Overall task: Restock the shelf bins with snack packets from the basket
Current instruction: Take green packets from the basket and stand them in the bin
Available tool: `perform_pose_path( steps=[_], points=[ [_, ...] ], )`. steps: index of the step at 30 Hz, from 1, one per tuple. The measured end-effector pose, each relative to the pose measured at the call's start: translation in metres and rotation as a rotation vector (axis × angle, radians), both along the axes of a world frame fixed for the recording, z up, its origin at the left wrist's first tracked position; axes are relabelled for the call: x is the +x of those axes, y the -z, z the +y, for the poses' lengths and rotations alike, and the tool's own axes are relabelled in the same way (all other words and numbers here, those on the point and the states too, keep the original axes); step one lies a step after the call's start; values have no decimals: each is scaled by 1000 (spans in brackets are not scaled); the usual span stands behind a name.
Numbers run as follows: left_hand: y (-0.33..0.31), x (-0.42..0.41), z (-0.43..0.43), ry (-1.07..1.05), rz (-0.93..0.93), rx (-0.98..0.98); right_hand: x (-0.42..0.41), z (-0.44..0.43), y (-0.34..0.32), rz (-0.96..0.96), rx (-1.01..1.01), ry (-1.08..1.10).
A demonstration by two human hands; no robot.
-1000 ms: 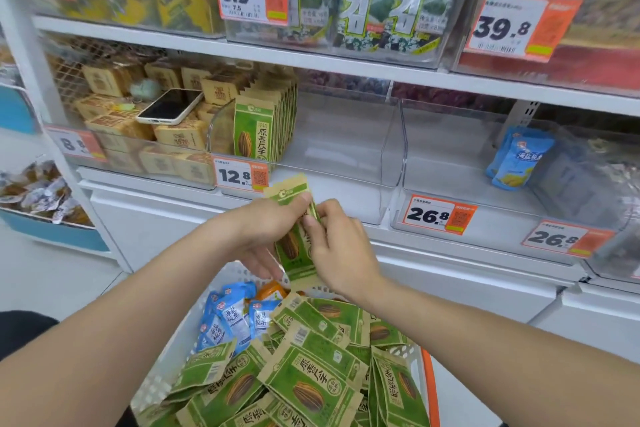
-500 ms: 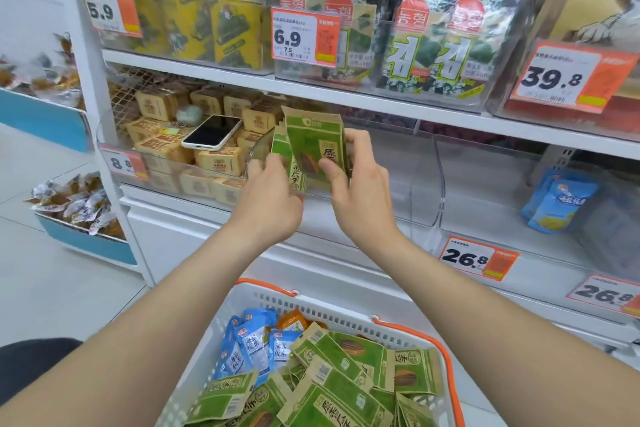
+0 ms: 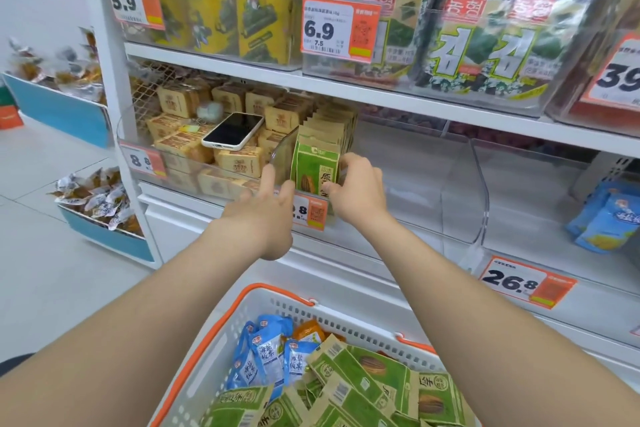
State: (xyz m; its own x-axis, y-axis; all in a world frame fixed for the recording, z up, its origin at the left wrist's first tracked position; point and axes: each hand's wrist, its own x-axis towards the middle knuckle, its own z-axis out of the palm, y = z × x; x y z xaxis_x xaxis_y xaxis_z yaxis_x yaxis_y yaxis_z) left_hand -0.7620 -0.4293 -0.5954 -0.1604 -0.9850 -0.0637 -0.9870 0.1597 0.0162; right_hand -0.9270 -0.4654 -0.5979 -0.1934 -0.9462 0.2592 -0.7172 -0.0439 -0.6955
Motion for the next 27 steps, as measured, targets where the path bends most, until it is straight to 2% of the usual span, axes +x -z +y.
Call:
perform_pose_path(
  steps=[8, 14, 21, 24, 27],
  points=[
    [3, -3, -4, -9, 17, -35, 15, -24, -7, -59, 57, 79],
    [2, -3, -6, -11, 8, -22, 18, -31, -2, -32, 88, 171],
    [0, -3, -3, 11, 46, 10, 5, -18, -4, 148, 104, 161],
    [3, -5, 4, 32, 88, -30, 0, 0, -3, 285, -36, 97],
    [7, -10, 13, 40, 105, -131, -6, 28, -4, 564, -412, -64]
  ],
)
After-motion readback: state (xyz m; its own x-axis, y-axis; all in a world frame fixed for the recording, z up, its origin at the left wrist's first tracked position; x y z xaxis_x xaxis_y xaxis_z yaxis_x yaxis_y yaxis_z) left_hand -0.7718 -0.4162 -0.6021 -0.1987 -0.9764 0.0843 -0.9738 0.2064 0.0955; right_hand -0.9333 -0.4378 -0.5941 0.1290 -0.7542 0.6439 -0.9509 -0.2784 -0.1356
